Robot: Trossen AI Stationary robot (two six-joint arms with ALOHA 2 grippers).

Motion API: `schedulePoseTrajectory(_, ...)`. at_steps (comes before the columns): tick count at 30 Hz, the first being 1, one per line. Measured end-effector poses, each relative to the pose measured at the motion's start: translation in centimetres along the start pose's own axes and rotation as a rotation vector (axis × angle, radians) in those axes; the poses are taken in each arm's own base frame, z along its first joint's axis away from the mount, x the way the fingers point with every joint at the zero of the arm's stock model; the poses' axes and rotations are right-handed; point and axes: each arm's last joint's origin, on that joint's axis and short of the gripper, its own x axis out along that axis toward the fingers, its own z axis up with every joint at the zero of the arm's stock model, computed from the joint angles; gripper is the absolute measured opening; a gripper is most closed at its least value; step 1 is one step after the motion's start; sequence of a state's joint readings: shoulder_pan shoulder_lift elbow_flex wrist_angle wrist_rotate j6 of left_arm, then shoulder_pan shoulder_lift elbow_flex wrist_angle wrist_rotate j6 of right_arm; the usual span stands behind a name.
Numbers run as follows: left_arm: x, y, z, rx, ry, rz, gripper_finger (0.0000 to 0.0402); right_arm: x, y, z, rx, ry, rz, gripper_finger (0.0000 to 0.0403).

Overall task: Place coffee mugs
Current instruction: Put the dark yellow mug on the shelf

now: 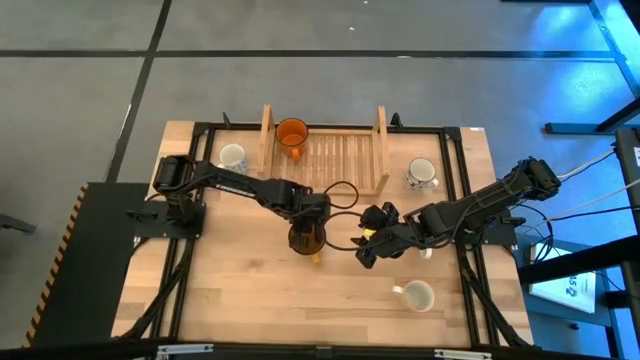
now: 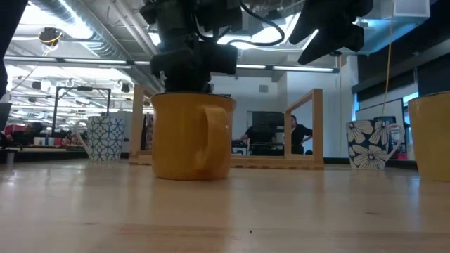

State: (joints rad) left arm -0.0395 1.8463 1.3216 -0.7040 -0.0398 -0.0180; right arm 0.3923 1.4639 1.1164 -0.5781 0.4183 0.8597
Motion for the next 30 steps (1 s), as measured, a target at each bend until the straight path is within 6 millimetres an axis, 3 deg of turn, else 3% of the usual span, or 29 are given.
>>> schedulePoseTrajectory(7, -2.5, -0.1, 0.7, -0.003, -0.008, -0.003, 0.0089, 0.0, 0.1, 0.1, -0.043, -0.006, 0.006, 0.0222)
schedulePoseTrajectory(12, -6.4, -0.5, 2.1, -0.042, -0.058, 0.001, 0.0088, 0.0, 0.1, 0.1, -0.06, -0.004, 0.011, 0.0222)
schedulePoseTrajectory(17, -11.3, -2.0, 1.7, -0.086, -0.116, -0.006, 0.0088, 0.1, 0.3, 0.5, -0.003, -0.027, 0.042, 0.0222)
schedulePoseTrajectory(20, -14.4, -3.8, 0.0, -0.088, -0.175, 0.013, 0.0088, 0.2, 0.4, 1.4, 0.046, -0.027, 0.121, 0.0222)
schedulePoseTrajectory(23, -16.4, -5.6, -3.0, -0.089, -0.238, 0.038, 0.0088, 0.4, 0.5, 2.4, 0.078, -0.044, 0.157, 0.0222)
schedulePoseTrajectory(30, -17.1, -7.0, -11.3, -0.221, -0.378, 0.081, 0.0088, 2.3, 1.9, 5.9, 0.103, 0.054, 0.163, 0.0222)
